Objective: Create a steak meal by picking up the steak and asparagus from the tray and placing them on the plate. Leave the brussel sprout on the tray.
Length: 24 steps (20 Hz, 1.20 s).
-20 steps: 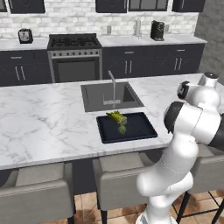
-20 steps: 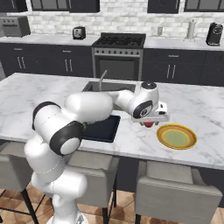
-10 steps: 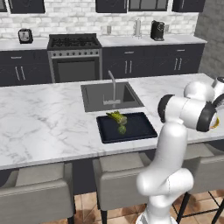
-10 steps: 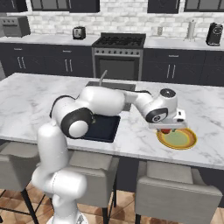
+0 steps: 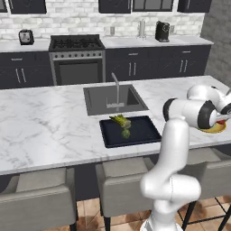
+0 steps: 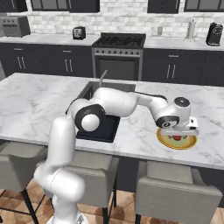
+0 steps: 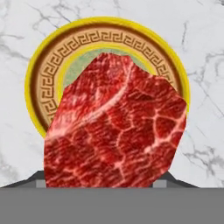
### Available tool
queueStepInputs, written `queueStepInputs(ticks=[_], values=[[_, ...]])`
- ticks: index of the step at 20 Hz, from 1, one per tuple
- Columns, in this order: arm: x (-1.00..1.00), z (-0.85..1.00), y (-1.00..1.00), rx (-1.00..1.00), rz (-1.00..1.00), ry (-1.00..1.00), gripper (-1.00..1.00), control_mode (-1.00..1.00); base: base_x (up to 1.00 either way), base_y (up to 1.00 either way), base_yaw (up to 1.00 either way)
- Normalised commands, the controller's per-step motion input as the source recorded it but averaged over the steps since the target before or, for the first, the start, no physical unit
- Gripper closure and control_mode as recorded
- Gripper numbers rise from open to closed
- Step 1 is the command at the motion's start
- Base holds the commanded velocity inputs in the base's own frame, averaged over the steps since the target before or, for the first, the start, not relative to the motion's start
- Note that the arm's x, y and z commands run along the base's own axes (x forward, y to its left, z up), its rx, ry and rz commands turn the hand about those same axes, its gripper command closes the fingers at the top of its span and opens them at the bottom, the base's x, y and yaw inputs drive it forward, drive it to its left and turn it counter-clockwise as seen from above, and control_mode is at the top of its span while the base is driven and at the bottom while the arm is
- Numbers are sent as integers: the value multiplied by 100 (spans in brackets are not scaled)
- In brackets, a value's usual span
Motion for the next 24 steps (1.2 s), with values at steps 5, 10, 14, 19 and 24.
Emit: queueStepInputs(ticks=[5, 10, 14, 19, 24], values=[[25, -27, -26, 0, 0, 6, 100, -100, 0, 0, 0], [31, -34, -14, 0, 0, 5, 100, -100, 0, 0, 0], [38, -26, -16, 2, 0, 8, 100, -100, 0, 0, 0], [38, -22, -19, 3, 0, 7, 100, -100, 0, 0, 0], [29, -23, -26, 3, 0, 3, 100, -100, 0, 0, 0]])
